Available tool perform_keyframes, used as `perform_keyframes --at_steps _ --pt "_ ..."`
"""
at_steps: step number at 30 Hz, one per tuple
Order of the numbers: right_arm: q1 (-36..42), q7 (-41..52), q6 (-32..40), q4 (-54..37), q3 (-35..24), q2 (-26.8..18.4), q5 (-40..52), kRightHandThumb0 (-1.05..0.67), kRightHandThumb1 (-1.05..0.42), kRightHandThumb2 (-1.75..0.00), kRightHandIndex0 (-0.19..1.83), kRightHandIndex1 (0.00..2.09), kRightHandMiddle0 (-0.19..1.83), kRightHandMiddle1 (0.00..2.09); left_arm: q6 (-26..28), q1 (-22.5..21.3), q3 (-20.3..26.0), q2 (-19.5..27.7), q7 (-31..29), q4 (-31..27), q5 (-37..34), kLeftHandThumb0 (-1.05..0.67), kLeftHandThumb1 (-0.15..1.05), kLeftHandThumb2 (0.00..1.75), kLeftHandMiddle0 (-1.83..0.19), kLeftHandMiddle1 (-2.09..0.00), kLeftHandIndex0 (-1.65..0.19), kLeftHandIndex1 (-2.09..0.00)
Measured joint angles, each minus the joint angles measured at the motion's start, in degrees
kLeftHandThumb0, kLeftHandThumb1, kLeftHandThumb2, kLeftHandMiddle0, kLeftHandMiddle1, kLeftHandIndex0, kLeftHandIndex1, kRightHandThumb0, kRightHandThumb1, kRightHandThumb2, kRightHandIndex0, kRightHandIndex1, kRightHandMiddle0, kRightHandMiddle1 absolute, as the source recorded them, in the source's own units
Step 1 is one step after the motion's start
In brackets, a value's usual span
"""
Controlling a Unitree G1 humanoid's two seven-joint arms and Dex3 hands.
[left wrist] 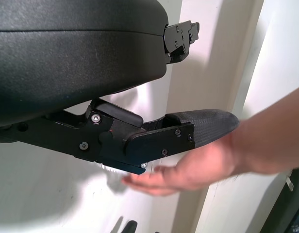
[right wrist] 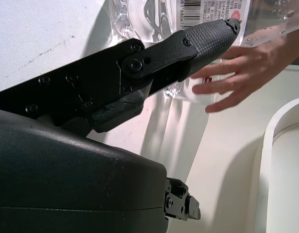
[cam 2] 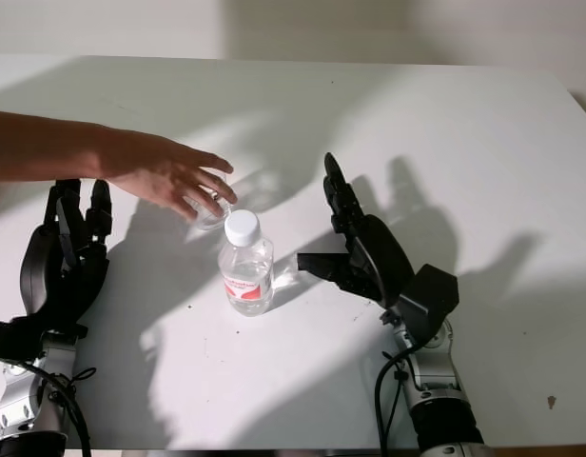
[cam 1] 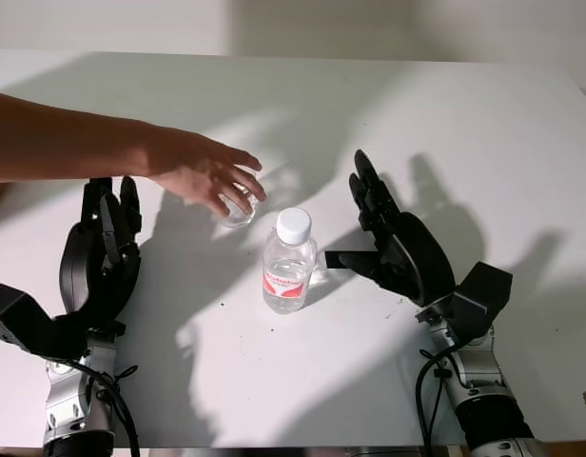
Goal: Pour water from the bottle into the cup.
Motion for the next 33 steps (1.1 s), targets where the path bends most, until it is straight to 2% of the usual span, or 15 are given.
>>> perform_keyframes --at_steps 14,17,23,28,33 --pt "-1.54 1.44 -0.6 2.65 0.1 -0.28 -0.63 -0.98 -0.99 -0.05 -0.19 0.0 -0.19 0.0 -0.24 -0.28 0.06 0.06 -0.41 0.52 0.05 -0.73 1.05 0.62 0.19 0.0 0.19 0.0" --pt "-1.6 5.86 -0.58 2.84 0.08 -1.64 0.81 -0.94 -0.98 -0.05 -0.19 0.0 -0.19 0.0 -0.27 -0.85 0.02 -0.22 0.05 1.0 0.09 -0.74 1.05 0.62 0.19 0.0 0.19 0.0" --pt "-3.64 17.3 1.79 2.45 -0.02 -7.29 4.76 -0.91 -0.96 -0.05 -0.19 0.0 -0.19 0.0 -1.11 -1.41 -0.25 -0.85 0.79 1.74 0.96 -0.74 1.05 0.64 0.19 0.0 0.19 0.0" --pt "-7.59 29.27 6.99 -1.39 1.31 -11.79 7.9 -0.91 -0.95 -0.05 -0.19 0.0 -0.19 0.0 -1.23 -2.08 -0.32 -0.86 0.16 2.39 0.92 -0.73 1.05 0.64 0.19 0.0 0.19 0.0" --pt "-10.56 37.18 8.4 -1.84 4.15 -12.37 8.64 -0.98 -0.96 -0.05 -0.19 0.0 -0.19 0.0 -1.2 -2.35 -0.37 -0.85 0.18 2.39 0.95 -0.73 1.05 0.63 0.19 0.0 0.19 0.0"
